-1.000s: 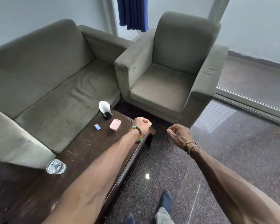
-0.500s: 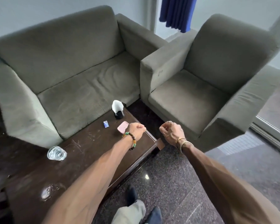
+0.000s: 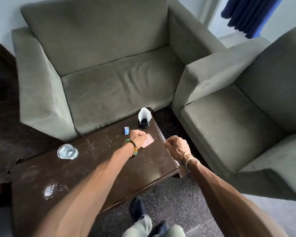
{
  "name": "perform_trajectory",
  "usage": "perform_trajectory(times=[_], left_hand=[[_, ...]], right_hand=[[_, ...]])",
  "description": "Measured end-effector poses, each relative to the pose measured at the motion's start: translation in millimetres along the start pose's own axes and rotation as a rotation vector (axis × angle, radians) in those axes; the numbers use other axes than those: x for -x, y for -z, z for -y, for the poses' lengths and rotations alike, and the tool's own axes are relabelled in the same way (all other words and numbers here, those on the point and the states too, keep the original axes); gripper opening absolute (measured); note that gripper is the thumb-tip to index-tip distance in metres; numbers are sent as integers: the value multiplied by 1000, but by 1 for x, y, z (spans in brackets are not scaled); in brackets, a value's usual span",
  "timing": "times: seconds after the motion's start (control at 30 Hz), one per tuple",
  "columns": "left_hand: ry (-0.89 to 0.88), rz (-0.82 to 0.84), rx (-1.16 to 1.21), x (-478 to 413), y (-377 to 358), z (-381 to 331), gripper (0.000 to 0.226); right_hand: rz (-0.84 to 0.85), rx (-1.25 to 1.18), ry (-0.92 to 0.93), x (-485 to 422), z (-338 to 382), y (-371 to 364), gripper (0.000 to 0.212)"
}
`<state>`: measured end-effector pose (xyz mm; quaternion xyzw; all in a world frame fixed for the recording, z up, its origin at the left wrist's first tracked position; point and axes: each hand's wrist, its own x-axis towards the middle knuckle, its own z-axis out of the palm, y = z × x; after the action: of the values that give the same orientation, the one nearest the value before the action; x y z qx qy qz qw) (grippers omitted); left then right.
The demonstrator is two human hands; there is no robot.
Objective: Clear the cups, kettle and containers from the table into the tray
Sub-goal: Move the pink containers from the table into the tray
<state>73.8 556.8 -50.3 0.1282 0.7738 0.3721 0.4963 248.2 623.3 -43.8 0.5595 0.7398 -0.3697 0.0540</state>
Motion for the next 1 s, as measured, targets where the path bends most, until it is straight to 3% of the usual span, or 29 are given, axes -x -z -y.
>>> perform_trajectory(times=[0.13, 0.3, 0.57, 0.8, 0.9, 1.0], left_hand=[[11, -60, 23, -20, 15, -5, 8], [99, -141, 136, -56, 12, 14, 7], [355, -303, 306, -123, -34, 109, 17], [401, -406, 387, -164, -59, 139, 34], [376, -401, 310, -186, -63, 149, 16], [342, -351, 161, -202, -65, 154, 17]], right_hand=[[30, 7, 37, -35, 23, 3, 23], [127, 36, 88, -83, 29, -26, 20], [377, 233, 139, -153, -22, -115, 28], [308, 167, 62, -213, -41, -145, 24], [267, 141, 89, -238, -45, -161, 24], [271, 140, 100, -252, -47, -177, 25]])
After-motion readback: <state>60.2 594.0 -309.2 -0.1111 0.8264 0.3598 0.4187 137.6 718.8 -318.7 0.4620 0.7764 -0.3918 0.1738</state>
